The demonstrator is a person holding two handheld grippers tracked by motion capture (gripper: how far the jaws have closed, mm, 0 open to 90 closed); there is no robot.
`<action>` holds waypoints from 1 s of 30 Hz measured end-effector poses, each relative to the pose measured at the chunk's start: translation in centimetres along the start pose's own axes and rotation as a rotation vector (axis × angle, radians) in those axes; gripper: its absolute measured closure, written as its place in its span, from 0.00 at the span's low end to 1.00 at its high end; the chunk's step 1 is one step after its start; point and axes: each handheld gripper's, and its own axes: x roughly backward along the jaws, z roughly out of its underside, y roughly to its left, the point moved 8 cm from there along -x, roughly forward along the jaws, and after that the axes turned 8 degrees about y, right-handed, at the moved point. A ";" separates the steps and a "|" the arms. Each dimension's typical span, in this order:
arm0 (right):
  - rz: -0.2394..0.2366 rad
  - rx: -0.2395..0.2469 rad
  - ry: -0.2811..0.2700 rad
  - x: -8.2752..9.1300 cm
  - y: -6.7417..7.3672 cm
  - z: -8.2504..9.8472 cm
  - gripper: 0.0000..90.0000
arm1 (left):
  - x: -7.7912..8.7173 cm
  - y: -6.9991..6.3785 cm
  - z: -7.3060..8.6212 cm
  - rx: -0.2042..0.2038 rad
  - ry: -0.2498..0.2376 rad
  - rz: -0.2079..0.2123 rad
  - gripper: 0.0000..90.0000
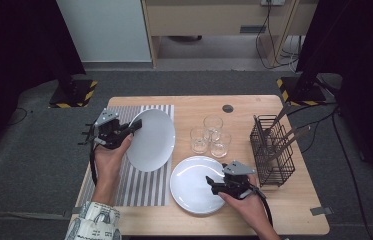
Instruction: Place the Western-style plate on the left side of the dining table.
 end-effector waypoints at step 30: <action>-0.002 -0.006 0.004 -0.2 0.0 0.3 0.26 | -0.3 3.6 -1.1 0.053 -0.008 -0.048 0.95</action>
